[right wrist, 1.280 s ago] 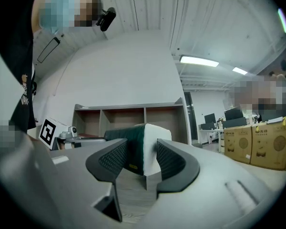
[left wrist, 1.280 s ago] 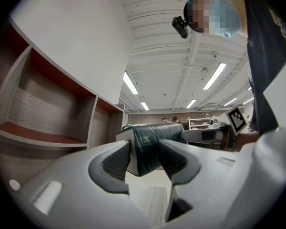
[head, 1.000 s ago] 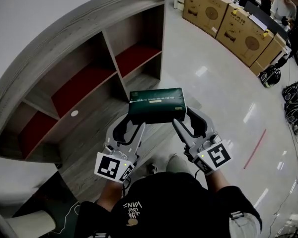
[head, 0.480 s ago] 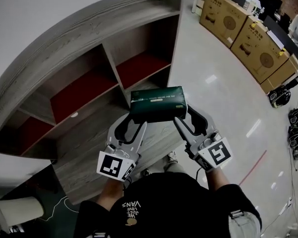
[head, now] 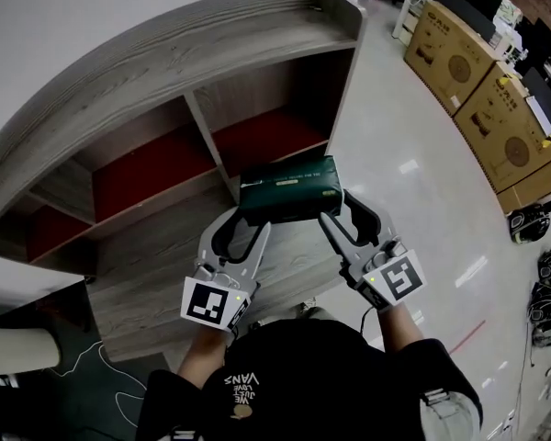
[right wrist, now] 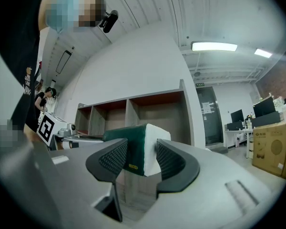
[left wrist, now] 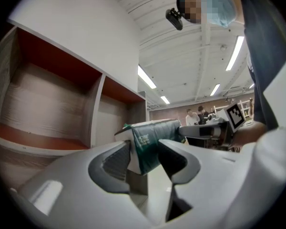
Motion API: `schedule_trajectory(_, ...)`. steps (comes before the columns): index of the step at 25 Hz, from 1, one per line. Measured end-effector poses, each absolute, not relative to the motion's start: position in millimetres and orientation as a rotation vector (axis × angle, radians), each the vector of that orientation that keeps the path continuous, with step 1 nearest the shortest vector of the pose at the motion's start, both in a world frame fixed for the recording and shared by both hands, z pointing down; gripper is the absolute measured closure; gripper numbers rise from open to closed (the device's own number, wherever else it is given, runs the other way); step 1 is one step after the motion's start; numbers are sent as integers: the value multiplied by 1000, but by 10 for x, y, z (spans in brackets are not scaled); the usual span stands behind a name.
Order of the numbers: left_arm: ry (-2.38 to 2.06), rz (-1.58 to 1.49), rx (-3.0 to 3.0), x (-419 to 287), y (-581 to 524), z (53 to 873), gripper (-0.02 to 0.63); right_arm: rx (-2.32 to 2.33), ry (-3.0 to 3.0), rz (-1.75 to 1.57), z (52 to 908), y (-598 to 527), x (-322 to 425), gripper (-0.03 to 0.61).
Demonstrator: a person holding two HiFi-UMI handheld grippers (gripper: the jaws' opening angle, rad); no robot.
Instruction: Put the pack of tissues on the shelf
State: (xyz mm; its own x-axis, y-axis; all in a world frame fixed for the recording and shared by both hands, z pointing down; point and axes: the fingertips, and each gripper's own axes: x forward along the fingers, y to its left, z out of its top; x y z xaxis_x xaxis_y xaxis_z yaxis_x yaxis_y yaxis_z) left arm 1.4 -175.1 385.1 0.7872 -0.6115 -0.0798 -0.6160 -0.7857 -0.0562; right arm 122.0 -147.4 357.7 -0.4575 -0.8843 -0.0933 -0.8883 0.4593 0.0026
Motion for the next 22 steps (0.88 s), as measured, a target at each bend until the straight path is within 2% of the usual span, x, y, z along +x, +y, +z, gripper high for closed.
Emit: schedule_trajectory(22,1285,-22,-2734,168,-2347,4160,414,-1364,2727,156,3884,-2308,1388,393)
